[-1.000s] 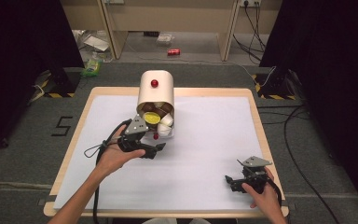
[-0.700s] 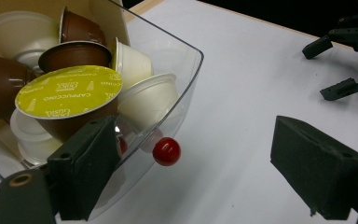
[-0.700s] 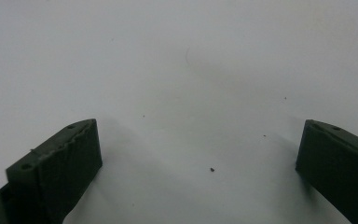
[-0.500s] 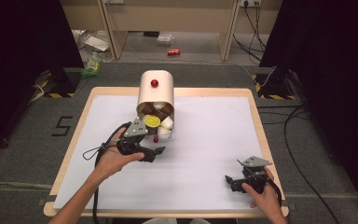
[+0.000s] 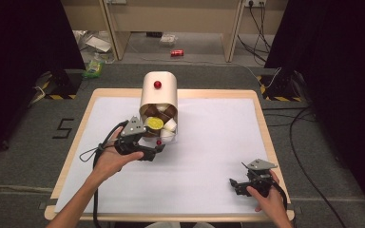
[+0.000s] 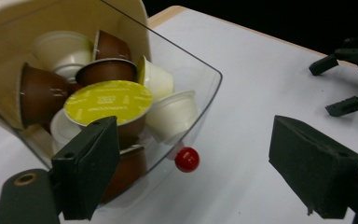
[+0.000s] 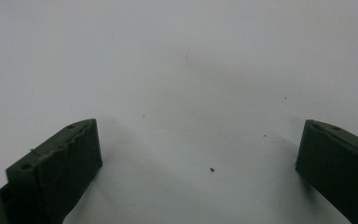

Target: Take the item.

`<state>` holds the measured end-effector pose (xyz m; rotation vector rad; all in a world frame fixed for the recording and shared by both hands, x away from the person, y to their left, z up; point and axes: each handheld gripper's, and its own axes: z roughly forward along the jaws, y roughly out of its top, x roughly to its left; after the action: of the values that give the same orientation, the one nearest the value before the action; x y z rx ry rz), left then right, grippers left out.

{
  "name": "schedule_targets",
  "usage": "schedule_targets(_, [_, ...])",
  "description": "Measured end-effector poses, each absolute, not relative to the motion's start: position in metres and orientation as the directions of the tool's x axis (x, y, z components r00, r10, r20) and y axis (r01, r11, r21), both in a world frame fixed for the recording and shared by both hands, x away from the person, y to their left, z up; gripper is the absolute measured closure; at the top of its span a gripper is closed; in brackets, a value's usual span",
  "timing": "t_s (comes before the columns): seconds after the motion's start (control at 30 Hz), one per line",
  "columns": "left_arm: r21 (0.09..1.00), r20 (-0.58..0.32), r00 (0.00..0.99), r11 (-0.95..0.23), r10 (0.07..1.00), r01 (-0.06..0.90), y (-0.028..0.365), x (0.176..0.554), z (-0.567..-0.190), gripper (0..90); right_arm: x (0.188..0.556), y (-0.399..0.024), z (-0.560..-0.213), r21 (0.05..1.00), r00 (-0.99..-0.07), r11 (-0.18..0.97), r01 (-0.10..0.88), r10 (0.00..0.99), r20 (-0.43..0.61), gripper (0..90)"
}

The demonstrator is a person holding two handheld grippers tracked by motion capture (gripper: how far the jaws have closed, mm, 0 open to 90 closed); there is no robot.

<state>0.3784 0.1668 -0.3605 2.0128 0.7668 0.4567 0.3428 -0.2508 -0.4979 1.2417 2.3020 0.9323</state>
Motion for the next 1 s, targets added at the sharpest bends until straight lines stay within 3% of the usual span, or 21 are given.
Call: schedule_targets(1.0, [0.824, 0.076, 0.651, -0.416, 0.755, 0.386, 0.159, 0.424, -0.356, 26.7, 0.343, -0.251, -0.498, 0.697, -0.55, 0.398, 0.596, 0.835, -0.007, 0.4])
